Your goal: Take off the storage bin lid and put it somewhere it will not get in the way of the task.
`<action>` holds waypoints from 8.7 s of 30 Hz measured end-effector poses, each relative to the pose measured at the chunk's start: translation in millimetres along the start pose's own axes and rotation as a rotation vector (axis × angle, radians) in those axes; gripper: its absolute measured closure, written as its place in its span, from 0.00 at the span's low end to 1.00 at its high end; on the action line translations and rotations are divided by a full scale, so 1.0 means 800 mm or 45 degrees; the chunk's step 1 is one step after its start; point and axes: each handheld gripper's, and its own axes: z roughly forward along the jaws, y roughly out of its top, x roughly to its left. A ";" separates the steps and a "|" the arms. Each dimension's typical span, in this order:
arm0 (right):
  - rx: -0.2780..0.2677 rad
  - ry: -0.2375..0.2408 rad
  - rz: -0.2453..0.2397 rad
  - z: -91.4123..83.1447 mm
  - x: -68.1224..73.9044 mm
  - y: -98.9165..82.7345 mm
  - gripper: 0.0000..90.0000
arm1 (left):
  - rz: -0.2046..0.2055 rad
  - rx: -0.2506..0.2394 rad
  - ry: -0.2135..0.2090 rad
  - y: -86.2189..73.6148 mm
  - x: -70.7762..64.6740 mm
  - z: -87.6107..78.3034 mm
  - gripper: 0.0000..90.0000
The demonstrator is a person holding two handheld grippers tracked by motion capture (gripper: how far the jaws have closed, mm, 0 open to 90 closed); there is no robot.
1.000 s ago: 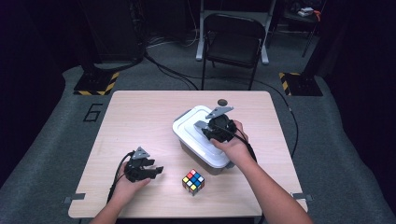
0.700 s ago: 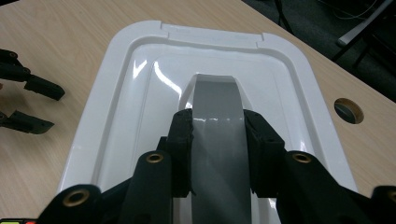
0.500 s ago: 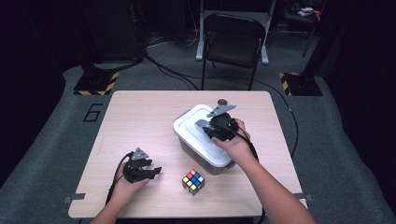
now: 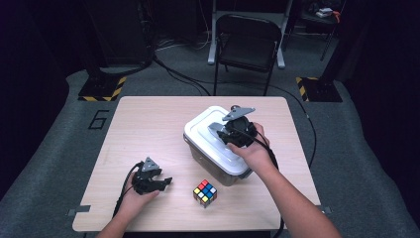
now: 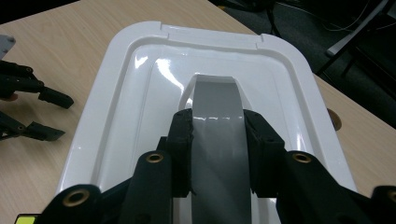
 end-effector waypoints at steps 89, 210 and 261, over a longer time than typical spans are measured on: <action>0.088 -0.414 0.342 -0.054 -0.164 -0.067 0.74 | -0.017 -0.025 -0.005 -0.001 -0.001 0.002 0.44; 0.228 -0.396 0.469 0.023 -0.133 -0.206 0.61 | -0.015 -0.022 -0.007 -0.001 -0.001 0.002 0.44; 0.121 -0.307 0.366 -0.063 -0.055 -0.208 0.56 | -0.013 -0.075 -0.130 0.025 -0.028 -0.014 0.51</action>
